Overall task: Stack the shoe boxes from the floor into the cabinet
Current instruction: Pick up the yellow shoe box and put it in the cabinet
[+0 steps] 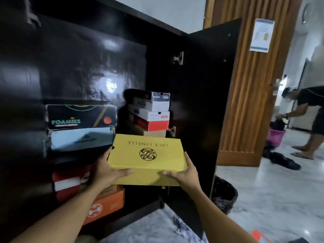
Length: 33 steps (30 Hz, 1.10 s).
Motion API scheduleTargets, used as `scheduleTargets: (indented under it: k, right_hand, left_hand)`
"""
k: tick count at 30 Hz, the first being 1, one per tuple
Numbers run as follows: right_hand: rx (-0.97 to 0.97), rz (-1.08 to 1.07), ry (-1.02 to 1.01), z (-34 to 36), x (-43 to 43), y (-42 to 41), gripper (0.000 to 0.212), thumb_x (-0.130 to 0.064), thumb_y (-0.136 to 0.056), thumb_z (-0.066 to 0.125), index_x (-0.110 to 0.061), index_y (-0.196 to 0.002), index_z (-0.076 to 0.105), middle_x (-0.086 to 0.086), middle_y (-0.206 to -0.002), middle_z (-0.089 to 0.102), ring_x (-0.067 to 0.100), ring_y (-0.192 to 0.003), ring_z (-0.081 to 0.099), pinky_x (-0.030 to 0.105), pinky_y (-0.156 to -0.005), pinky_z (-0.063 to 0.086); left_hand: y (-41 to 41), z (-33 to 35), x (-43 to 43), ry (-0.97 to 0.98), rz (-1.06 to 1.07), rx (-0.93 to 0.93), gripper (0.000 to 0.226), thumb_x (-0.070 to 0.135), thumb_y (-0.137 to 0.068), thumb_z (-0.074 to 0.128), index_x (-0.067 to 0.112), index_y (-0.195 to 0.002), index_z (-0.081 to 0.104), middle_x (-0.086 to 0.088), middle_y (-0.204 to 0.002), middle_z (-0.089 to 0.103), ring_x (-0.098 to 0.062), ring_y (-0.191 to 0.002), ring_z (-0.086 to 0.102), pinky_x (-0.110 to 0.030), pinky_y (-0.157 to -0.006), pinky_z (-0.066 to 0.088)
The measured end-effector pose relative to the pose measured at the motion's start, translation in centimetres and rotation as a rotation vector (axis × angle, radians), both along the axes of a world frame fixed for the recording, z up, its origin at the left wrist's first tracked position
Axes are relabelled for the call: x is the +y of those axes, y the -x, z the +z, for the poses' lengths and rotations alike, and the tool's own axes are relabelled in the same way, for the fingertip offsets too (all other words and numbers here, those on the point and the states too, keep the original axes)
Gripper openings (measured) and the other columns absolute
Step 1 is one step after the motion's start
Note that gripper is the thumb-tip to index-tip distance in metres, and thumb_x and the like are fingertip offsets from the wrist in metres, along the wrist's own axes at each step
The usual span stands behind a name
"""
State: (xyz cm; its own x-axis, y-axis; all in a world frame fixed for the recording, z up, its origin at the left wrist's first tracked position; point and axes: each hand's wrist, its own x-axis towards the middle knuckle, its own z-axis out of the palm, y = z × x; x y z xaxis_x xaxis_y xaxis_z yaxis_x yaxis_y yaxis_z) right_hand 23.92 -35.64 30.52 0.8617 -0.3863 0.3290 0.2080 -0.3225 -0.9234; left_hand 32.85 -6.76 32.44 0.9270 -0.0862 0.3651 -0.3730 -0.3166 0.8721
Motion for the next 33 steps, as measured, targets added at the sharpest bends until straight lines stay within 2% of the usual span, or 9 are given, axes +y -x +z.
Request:
scheduleTargets:
  k: [6,10,16,18,20,22,25,29,33]
  right_hand:
    - [-0.097,0.213,-0.021,4.9,3.4,-9.0,0.132,-0.047,-0.036,0.102,-0.021,-0.150,0.038,-0.004,-0.128,0.066,0.014,-0.118,0.063,0.043,-0.099,0.054]
    - [-0.196,0.310,-0.023,9.6,6.9,-13.6,0.108,-0.045,-0.038,0.100,-0.025,-0.132,0.053,-0.002,-0.119,0.071,0.013,-0.111,0.068,0.034,-0.094,0.057]
    - [-0.349,0.384,-0.041,15.7,11.6,-19.8,0.066,-0.016,-0.057,0.095,-0.037,-0.108,0.059,-0.011,-0.105,0.072,-0.002,-0.093,0.070,0.018,-0.078,0.057]
    - [-0.352,0.411,-0.064,17.3,13.4,-22.0,0.072,-0.019,-0.059,0.095,-0.031,-0.119,0.058,-0.010,-0.108,0.069,0.000,-0.096,0.069,0.022,-0.083,0.058]
    - [-0.325,0.411,-0.064,18.9,15.3,-24.0,0.097,-0.029,-0.059,0.095,-0.018,-0.142,0.045,-0.006,-0.119,0.063,0.011,-0.109,0.062,0.033,-0.095,0.055]
    - [-0.315,0.413,-0.059,20.0,16.8,-25.8,0.102,-0.032,-0.064,0.093,-0.014,-0.147,0.036,-0.003,-0.124,0.057,0.016,-0.113,0.056,0.032,-0.093,0.051]
    - [-0.298,0.390,-0.034,20.3,17.7,-28.0,0.096,-0.033,-0.070,0.089,-0.011,-0.146,0.034,-0.002,-0.121,0.053,0.016,-0.109,0.053,0.029,-0.086,0.046]
    - [-0.353,0.284,-0.026,20.4,19.4,-29.7,0.087,-0.039,-0.069,0.088,-0.010,-0.135,0.039,0.005,-0.125,0.050,0.023,-0.115,0.052,0.041,-0.095,0.050]
    - [-0.412,0.206,-0.010,20.2,20.8,-31.0,0.052,-0.021,-0.080,0.082,-0.015,-0.112,0.042,0.005,-0.118,0.045,0.021,-0.109,0.049,0.024,-0.083,0.043]
  left_hand:
    - [-2.7,4.1,5.0,0.007,0.251,-0.108,0.144,0.078,-0.018,0.085,0.023,-0.145,0.043,0.003,-0.125,0.064,-0.016,-0.112,0.060,-0.040,-0.094,0.053]
    - [-3.8,8.7,7.6,-0.014,0.443,-0.236,0.143,0.081,-0.018,0.082,0.027,-0.144,0.043,0.000,-0.129,0.062,-0.020,-0.116,0.059,-0.042,-0.096,0.052]
    - [-6.4,15.7,10.9,-0.097,0.627,-0.305,0.136,0.087,-0.021,0.075,0.035,-0.142,0.041,0.002,-0.127,0.063,-0.022,-0.117,0.057,-0.043,-0.095,0.053]
    - [-7.2,17.4,12.2,-0.108,0.678,-0.286,0.135,0.083,-0.025,0.080,0.032,-0.143,0.041,-0.001,-0.128,0.062,-0.025,-0.121,0.055,-0.044,-0.097,0.052]
    - [-8.5,18.8,13.8,-0.122,0.728,-0.271,0.137,0.088,-0.024,0.075,0.028,-0.143,0.043,-0.002,-0.125,0.064,-0.026,-0.119,0.057,-0.043,-0.094,0.054]
    - [-9.5,20.0,14.6,-0.155,0.778,-0.262,0.139,0.095,-0.022,0.067,0.025,-0.141,0.046,-0.003,-0.124,0.065,-0.027,-0.117,0.059,-0.042,-0.090,0.056]
    - [-10.6,20.6,14.1,-0.215,0.827,-0.240,0.128,0.078,-0.042,0.080,0.015,-0.146,0.041,-0.012,-0.135,0.054,-0.032,-0.127,0.049,-0.044,-0.095,0.052]
    - [-12.5,20.6,14.8,-0.305,0.893,-0.358,0.099,0.059,-0.066,0.082,0.011,-0.142,0.042,-0.011,-0.138,0.039,-0.032,-0.116,0.053,-0.040,-0.085,0.049]
    - [-14.3,20.2,15.4,-0.492,1.000,-0.548,0.060,0.040,-0.079,0.078,0.011,-0.122,0.048,-0.012,-0.129,0.040,-0.033,-0.114,0.048,-0.042,-0.074,0.052]
